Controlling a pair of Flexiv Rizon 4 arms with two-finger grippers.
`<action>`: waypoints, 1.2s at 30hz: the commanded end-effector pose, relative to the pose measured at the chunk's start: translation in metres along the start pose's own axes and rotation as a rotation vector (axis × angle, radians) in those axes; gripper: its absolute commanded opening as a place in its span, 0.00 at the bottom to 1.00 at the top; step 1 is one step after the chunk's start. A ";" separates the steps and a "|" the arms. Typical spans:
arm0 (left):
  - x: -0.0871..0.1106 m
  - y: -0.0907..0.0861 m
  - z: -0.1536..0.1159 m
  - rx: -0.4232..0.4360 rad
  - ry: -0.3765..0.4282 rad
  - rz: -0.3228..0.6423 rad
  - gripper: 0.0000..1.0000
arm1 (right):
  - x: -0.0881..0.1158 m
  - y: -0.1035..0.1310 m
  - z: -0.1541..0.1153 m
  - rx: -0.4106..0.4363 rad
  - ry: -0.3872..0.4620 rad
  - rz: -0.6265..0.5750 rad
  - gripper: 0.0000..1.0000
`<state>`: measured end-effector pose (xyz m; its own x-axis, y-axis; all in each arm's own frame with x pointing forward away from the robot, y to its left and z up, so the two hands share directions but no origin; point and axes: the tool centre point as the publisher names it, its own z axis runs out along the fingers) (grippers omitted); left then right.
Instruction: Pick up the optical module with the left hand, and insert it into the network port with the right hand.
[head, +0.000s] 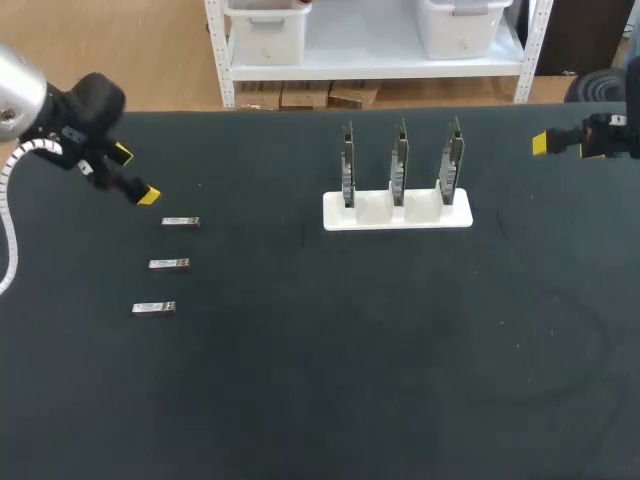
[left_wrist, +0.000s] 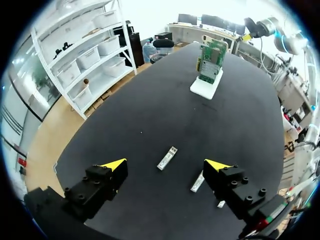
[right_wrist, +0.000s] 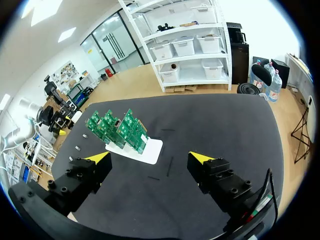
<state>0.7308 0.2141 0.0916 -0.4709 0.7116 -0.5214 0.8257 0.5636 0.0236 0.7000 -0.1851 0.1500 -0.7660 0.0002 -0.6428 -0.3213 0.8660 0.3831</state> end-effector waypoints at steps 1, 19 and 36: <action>0.002 0.004 0.002 0.025 -0.015 0.001 1.00 | 0.000 0.000 0.000 0.000 0.000 0.000 1.00; 0.003 0.007 0.000 -0.106 0.071 0.297 1.00 | 0.000 0.000 0.000 0.000 0.000 0.000 1.00; 0.010 -0.008 0.025 -0.041 0.390 0.512 1.00 | 0.000 0.000 0.000 0.000 0.000 0.000 1.00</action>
<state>0.7143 0.2133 0.0664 -0.0834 0.9828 -0.1650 0.9617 0.1227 0.2450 0.7000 -0.1851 0.1500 -0.7660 0.0002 -0.6428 -0.3213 0.8660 0.3831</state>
